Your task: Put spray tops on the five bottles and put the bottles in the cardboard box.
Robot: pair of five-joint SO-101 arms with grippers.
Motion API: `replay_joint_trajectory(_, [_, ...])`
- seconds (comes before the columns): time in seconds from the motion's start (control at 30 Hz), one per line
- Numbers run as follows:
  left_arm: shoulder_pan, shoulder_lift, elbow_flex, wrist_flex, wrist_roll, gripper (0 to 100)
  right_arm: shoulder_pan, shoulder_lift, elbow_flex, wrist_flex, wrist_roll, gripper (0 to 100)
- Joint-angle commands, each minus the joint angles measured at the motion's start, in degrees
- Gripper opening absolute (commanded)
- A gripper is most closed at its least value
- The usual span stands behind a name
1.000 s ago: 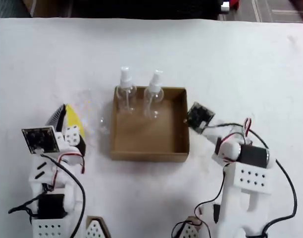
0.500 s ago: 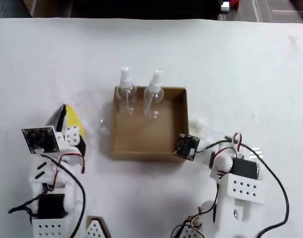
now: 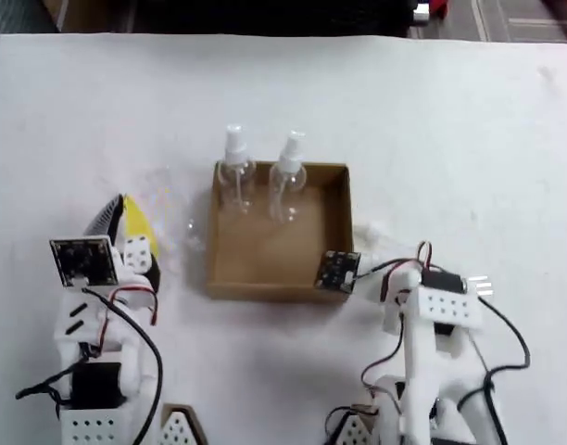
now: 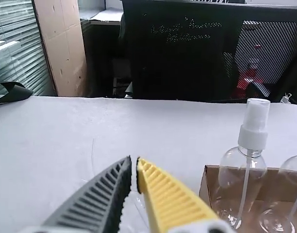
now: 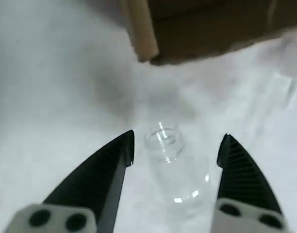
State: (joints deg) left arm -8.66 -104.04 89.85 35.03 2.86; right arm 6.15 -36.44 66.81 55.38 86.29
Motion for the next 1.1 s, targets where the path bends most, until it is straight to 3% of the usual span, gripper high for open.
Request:
replay_joint_trajectory(0.0, [0.4,-0.5,-1.8,-0.6,-0.6,2,1.6,5.4,-3.4,-5.1,0.1,25.4])
replay_joint_trajectory(0.17, [0.4,-0.5,-1.8,-0.6,-0.6,2,1.5,7.7,-3.4,-8.4,0.1,22.7])
replay_joint_trajectory(0.4, [0.4,-0.5,-1.8,-0.6,-0.6,2,1.6,7.6,-3.4,-12.0,0.0,2.0])
replay_joint_trajectory(0.6, [0.4,-0.5,-1.8,-0.6,-0.6,2,1.5,7.5,-4.7,-11.9,-0.3,2.7])
replay_joint_trajectory(0.73, [0.4,-0.5,-1.8,-0.6,-0.6,2,1.8,7.4,-10.0,-11.2,-8.7,2.7])
replay_joint_trajectory(0.93, [0.4,-0.5,-2.0,-0.6,-0.6,2,1.3,1.8,-19.5,-1.8,-18.3,2.7])
replay_joint_trajectory(1.07, [0.4,-0.5,-2.2,-0.6,-0.8,4,1.5,-6.0,-23.3,0.2,-29.6,2.7])
